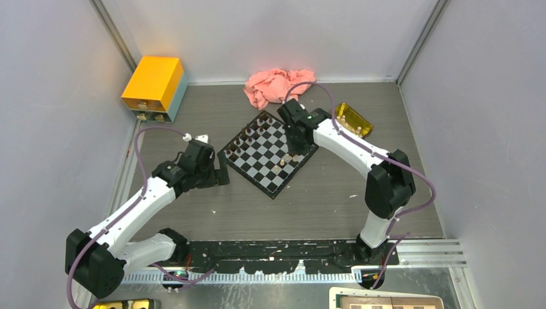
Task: Set up the chess pieces on the board
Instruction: Place the chess piece on the chessboard.
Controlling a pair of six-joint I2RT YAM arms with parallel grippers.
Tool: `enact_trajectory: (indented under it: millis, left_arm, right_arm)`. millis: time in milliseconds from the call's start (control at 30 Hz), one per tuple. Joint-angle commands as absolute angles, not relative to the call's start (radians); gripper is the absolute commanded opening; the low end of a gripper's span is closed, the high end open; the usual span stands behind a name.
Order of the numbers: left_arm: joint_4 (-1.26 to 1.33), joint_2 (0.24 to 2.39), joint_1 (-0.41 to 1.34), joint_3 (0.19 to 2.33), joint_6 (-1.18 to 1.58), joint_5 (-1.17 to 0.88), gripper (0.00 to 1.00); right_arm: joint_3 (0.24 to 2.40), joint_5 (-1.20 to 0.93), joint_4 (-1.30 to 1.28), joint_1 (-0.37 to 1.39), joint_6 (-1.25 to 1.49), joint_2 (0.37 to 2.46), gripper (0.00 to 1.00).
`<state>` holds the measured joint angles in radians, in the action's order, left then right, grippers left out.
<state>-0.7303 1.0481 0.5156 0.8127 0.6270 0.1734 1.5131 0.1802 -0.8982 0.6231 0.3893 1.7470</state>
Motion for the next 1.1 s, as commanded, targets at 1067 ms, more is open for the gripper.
enact_trajectory:
  millis: [1067]
  left_arm:
    - [-0.704,1.014,0.512,0.809,0.655,0.17,0.99]
  right_arm:
    - [1.484,0.133,-0.776,0.679,0.426,1.872,0.01]
